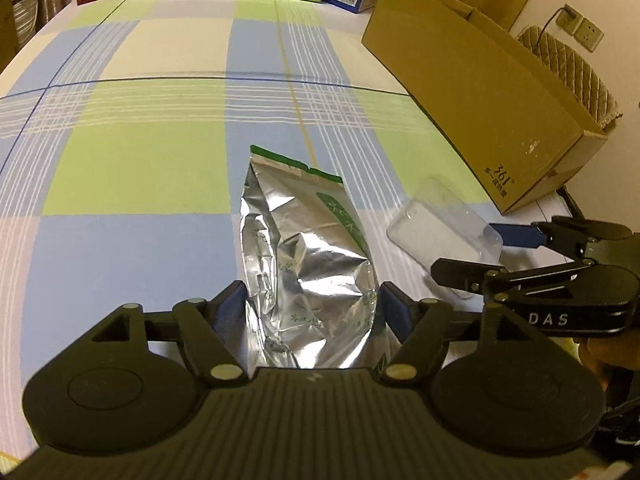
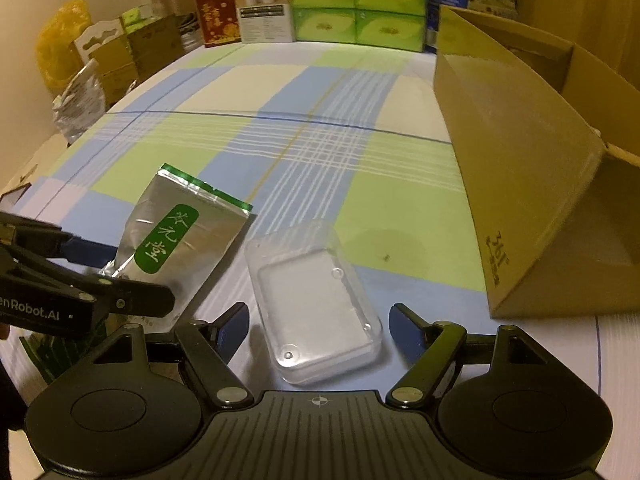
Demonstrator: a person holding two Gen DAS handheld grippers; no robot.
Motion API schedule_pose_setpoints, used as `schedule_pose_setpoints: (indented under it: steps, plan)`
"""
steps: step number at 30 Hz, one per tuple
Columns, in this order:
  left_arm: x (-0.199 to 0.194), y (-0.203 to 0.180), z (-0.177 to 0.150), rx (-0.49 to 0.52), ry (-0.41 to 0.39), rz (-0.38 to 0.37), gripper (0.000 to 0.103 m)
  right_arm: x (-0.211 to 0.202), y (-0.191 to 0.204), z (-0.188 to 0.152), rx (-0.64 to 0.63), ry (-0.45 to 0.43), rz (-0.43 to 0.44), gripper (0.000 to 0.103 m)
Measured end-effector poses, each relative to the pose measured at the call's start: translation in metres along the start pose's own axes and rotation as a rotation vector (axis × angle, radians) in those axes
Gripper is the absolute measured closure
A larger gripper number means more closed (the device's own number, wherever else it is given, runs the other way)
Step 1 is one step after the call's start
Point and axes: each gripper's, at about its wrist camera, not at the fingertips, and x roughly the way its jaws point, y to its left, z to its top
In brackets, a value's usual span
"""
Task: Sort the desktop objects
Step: 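Lift the foil bag with the left tool while the right tool lifts the plastic container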
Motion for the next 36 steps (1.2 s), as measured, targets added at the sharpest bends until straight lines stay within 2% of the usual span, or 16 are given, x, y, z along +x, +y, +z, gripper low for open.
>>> schedule_pose_setpoints:
  steps: [10,14,18,19,22,25,30,36]
  plan:
    - [0.006,-0.01,0.002,0.062,0.016,0.046,0.035,0.004,-0.003,-0.002,-0.001,-0.008,0.009,0.029]
    - [0.006,-0.015,0.0,0.088,0.023,0.071,0.034,0.002,-0.001,-0.005,-0.001,-0.016,0.01,0.04]
    - [0.008,-0.023,-0.006,0.117,0.015,0.098,0.033,0.001,-0.001,-0.007,0.007,-0.025,0.011,0.042]
    - [0.007,-0.024,-0.007,0.116,0.013,0.096,0.034,0.0,-0.002,-0.007,0.008,-0.026,0.013,0.042]
    - [0.005,-0.026,-0.01,0.111,0.006,0.076,0.048,-0.001,-0.002,-0.007,0.01,-0.035,0.011,0.042]
    - [0.004,-0.024,-0.011,0.095,-0.002,0.066,0.051,-0.003,-0.003,-0.006,0.01,-0.045,0.011,0.042]
    - [0.003,-0.022,-0.01,0.079,-0.001,0.057,0.05,-0.001,-0.002,-0.004,-0.015,-0.042,0.008,0.042]
    - [0.004,-0.025,-0.012,0.113,0.0,0.072,0.042,0.002,-0.002,-0.005,-0.022,-0.036,0.008,0.042]
